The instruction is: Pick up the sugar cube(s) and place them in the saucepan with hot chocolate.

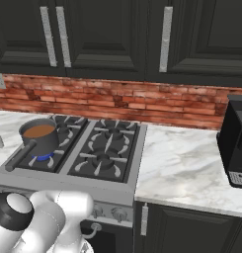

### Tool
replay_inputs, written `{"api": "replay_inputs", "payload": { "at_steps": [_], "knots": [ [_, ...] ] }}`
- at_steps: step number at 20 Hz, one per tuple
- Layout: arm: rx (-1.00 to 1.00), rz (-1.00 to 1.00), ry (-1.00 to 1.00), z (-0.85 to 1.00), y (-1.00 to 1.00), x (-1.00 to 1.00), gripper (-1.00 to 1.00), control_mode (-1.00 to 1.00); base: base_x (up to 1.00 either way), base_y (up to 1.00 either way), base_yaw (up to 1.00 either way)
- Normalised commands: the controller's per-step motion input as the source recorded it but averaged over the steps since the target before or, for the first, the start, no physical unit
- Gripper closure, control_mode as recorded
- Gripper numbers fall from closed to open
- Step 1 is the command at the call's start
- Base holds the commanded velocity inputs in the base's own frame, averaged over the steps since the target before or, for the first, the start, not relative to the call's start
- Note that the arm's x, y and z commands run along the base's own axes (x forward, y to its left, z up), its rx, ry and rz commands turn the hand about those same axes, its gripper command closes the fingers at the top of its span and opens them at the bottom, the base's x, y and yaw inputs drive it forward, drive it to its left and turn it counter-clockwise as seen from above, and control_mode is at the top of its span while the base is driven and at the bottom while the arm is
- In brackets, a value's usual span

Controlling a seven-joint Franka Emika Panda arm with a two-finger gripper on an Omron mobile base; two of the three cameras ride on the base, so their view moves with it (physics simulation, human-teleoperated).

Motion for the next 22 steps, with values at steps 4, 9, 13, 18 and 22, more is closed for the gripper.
{"api": "replay_inputs", "payload": {
  "at_steps": [4, 9, 13, 18, 22],
  "knots": [
    [-0.16, -0.05, 0.0, 0.0, 0.27, 0.0, -1.0, -1.0, 0.0, 0.0, 0.0],
    [-0.13, -0.08, 0.0, 0.0, 0.41, 0.05, -1.0, -1.0, 0.0, 0.0, 0.0],
    [-0.01, -0.07, 0.0, -0.13, 0.05, 0.01, -1.0, -1.0, 0.0, 0.0, 0.0],
    [0.08, -0.08, 0.0, -0.3, -0.13, -0.01, -1.0, -1.0, 0.0, 0.0, 0.0],
    [0.14, -0.13, -0.03, -0.22, -0.2, -0.14, -1.0, -1.0, 0.0, 0.0, 0.0]
  ]
}}
